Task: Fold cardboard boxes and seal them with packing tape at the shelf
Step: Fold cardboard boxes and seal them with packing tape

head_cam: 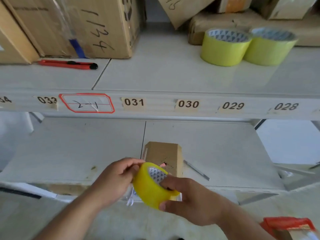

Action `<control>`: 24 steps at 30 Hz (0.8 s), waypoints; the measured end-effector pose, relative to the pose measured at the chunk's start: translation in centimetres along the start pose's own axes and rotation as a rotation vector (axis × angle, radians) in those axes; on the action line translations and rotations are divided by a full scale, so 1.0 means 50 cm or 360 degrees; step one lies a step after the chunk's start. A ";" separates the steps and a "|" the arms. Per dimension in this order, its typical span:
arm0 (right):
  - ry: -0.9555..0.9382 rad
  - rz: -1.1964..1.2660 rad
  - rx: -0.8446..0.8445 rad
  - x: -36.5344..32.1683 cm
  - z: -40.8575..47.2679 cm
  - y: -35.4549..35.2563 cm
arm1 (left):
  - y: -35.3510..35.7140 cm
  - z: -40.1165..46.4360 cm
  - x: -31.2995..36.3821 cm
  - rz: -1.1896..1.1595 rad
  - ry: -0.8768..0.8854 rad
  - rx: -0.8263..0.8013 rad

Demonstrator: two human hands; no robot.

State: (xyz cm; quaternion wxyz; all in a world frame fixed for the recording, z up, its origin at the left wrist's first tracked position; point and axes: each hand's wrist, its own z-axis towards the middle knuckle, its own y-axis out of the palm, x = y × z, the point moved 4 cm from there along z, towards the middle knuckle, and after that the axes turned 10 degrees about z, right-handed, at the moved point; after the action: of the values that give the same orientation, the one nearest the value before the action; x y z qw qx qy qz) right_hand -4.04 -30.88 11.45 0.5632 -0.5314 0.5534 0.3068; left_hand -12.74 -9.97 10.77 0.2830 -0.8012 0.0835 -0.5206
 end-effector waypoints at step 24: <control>0.0580 -0.0825 0.0656 0.027 -0.035 -0.048 | 0.107 -0.086 0.048 0.0516 0.0355 0.0668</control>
State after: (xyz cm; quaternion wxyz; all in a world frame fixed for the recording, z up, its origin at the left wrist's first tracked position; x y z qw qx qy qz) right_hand -2.02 -33.46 11.09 0.6095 -0.5753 0.5418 -0.0633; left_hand -14.59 -16.99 11.05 0.5113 -0.6391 0.1315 -0.5593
